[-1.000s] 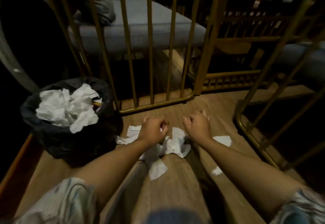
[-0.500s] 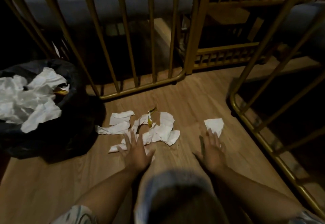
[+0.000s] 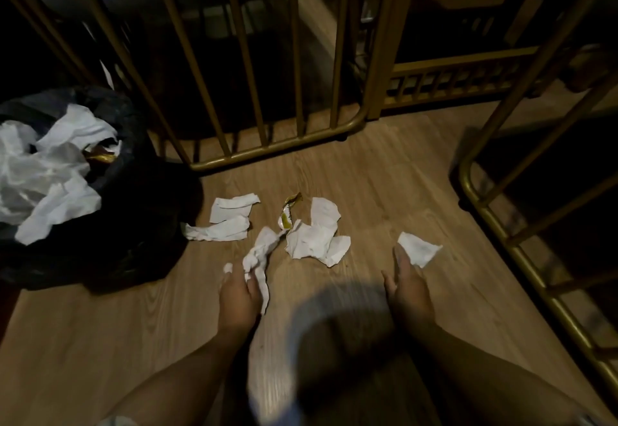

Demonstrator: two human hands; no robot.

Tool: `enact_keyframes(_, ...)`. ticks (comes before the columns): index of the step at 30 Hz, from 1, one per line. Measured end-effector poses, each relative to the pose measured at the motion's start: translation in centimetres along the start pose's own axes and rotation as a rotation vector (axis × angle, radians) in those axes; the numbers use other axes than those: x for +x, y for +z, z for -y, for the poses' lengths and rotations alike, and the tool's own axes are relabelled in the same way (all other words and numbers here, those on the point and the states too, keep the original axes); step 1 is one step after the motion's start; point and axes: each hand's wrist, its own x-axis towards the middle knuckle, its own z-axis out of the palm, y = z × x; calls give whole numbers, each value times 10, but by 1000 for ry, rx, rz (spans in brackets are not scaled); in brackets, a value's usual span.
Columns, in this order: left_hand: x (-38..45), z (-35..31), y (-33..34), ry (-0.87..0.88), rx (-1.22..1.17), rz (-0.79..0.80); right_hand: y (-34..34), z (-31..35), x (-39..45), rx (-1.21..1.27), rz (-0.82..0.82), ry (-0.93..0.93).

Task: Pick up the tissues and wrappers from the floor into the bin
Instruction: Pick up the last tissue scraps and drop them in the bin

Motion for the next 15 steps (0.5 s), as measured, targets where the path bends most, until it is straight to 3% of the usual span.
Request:
enact_keyframes(5,-1,-16,-8,-2,-67,-20,-6,6,3,45,-136,236)
enact_keyframes(8,-1,-14,-4,-27,-120,-46,-12,0,8,-58,-179,313)
enact_keyframes(11,0,-9,-1,-69,-77,-69,-13,-7,8,-133,-162,335)
enact_keyframes(15,-1,4,-1,-87,-37,-24,-19,-8,1,82,-186,225)
